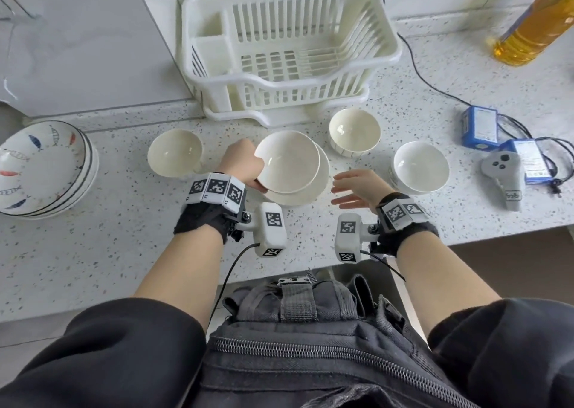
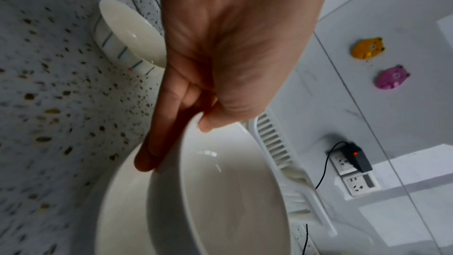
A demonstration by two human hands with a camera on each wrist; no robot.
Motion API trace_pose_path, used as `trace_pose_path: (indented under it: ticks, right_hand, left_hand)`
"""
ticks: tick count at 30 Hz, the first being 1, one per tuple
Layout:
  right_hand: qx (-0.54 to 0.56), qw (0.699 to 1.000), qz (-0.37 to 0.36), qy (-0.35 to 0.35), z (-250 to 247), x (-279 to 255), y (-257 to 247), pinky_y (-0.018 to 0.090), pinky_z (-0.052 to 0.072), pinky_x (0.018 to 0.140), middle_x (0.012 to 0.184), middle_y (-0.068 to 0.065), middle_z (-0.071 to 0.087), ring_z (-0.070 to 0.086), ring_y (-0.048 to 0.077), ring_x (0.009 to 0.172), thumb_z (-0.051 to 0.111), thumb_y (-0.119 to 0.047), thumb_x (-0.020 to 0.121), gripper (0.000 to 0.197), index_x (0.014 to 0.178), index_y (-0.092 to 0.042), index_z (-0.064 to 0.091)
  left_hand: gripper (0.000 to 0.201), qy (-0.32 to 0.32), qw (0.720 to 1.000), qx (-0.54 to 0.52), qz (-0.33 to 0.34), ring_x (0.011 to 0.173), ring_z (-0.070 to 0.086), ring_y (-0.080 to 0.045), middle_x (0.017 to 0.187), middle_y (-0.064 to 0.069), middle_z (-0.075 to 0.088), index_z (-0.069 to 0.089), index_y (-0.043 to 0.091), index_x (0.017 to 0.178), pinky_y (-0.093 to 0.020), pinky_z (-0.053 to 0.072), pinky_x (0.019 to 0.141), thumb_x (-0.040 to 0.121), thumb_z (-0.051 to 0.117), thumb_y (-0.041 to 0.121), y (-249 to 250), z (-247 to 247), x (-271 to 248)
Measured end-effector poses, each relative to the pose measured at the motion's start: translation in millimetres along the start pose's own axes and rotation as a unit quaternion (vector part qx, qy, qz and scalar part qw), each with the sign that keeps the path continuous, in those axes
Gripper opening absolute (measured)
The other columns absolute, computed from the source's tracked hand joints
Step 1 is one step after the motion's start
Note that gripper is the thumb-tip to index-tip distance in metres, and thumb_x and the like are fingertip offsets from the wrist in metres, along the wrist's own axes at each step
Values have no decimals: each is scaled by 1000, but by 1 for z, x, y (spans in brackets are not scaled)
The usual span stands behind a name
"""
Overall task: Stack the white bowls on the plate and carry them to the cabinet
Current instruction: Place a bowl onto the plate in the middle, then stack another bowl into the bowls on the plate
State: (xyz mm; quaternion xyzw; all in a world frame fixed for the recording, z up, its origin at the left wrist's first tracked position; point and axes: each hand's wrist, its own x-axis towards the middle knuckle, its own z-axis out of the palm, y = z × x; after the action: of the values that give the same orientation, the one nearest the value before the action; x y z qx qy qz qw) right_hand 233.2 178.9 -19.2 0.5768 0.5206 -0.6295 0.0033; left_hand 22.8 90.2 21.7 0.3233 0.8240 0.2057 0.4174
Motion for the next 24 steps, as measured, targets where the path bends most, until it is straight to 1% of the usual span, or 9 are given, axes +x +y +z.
trace_pose_path:
  ticks: [2, 4, 8, 11, 14, 17, 20, 22, 24]
  right_hand:
    - [5, 1000, -1, 8, -10, 1, 3, 37, 57, 79, 108, 15, 65, 67, 31, 89, 59, -11, 90, 34, 123, -4, 56]
    - [13, 1000, -2, 13, -18, 2, 7, 37, 57, 80, 113, 17, 64, 67, 31, 89, 58, -11, 90, 31, 120, -5, 56]
    - [14, 1000, -3, 18, -29, 5, 10, 41, 56, 86, 113, 16, 65, 68, 30, 89, 58, -12, 90, 27, 116, -5, 58]
    - [19, 1000, -6, 20, -35, 6, 11, 38, 57, 82, 109, 14, 65, 68, 28, 83, 58, -13, 90, 19, 108, -8, 60]
    - [36, 998, -21, 52, -43, 6, 10, 33, 58, 75, 101, 12, 67, 68, 22, 74, 60, -14, 90, 18, 105, -6, 62]
    - [78, 985, -55, 142, -52, 6, 11, 31, 58, 67, 79, 11, 68, 67, 19, 63, 59, -10, 88, 9, 83, -5, 64]
    - [121, 947, -67, 290, -62, 9, 16, 29, 56, 56, 58, 7, 61, 60, 13, 43, 55, -9, 83, 18, 65, -8, 60]
    - [123, 918, -66, 372, -66, 9, 22, 29, 55, 57, 58, 7, 62, 61, 12, 41, 54, -13, 81, 17, 66, -8, 61]
    - [115, 890, -63, 437, -68, 9, 30, 32, 58, 64, 76, 8, 68, 68, 20, 60, 55, -18, 81, 16, 81, -6, 66]
  left_hand:
    - [13, 1, 1000, 27, -9, 83, 70, -40, 97, -28, 68, 55, -14, 94, -49, 60, 68, 86, 50, -4, 2, 11, 5]
    - [12, 2, 997, 77, -23, 83, 68, -34, 97, -24, 70, 55, -10, 88, -37, 55, 58, 85, 61, -1, 3, 21, 10]
    - [29, 8, 993, 110, -46, 79, 66, -32, 102, -15, 67, 54, -14, 112, -21, 54, 49, 89, 60, 3, 3, 35, 18]
    - [30, 25, 990, 127, -63, 92, 64, -35, 112, -20, 68, 52, -13, 116, -25, 54, 58, 92, 55, 5, 3, 41, 22]
    - [29, 40, 984, 159, -62, 104, 63, -38, 114, -25, 66, 54, -13, 113, -36, 50, 76, 92, 55, 7, 4, 46, 26]
    - [29, 52, 982, 170, -63, 108, 60, -39, 118, -26, 64, 53, -12, 117, -41, 50, 84, 93, 47, 4, 6, 50, 29]
    - [32, 54, 979, 186, -59, 113, 57, -41, 123, -27, 60, 52, -11, 120, -43, 48, 89, 94, 45, 7, 6, 54, 30]
    - [31, 57, 977, 195, -61, 113, 57, -41, 123, -28, 60, 52, -11, 120, -42, 48, 90, 95, 45, 7, 6, 55, 29]
    - [32, 57, 974, 208, -64, 114, 57, -40, 123, -27, 60, 51, -11, 121, -41, 47, 91, 96, 45, 7, 6, 55, 29]
